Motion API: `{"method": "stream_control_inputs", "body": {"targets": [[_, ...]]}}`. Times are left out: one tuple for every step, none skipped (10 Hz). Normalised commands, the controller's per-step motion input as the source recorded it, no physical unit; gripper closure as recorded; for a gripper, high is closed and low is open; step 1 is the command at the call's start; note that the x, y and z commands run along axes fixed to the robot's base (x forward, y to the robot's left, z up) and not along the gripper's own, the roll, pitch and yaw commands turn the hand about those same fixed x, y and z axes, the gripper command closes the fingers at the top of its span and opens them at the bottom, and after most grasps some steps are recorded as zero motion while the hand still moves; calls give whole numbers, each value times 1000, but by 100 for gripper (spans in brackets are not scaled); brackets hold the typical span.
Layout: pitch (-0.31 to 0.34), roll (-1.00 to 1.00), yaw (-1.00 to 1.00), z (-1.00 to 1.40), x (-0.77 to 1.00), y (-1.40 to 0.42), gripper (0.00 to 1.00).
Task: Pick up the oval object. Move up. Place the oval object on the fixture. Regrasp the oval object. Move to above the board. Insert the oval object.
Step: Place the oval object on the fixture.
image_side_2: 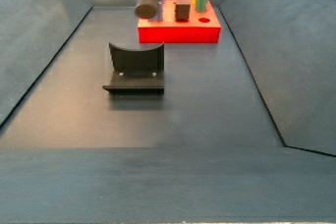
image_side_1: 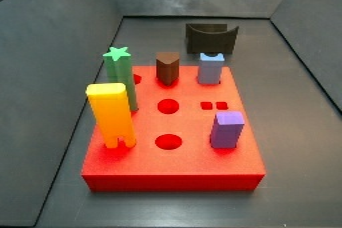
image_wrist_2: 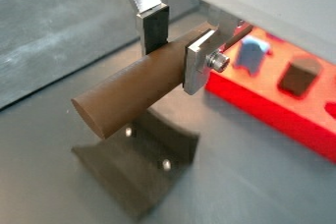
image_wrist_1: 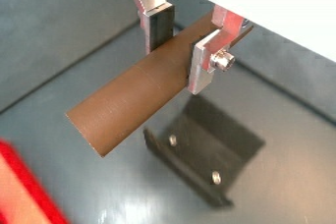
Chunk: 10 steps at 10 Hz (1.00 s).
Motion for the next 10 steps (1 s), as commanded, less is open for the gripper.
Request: {"method": "stream_control_inputs", "body": {"targets": [[69, -1000, 37, -22, 507, 10, 100], [84, -1000, 30, -1, 411, 18, 100], [108, -1000, 13, 8, 233, 32, 100], [127, -1000, -11, -2, 66, 38, 100], [122, -1000, -34, 13, -13, 40, 100], [106, -1000, -70, 6, -11, 34, 100], [99, -856, -88, -5, 22, 33, 100], [98, -680, -96, -8, 49, 39, 100], [90, -505, -100, -11, 62, 43, 100], [69, -296, -100, -8, 58, 33, 100]]}}
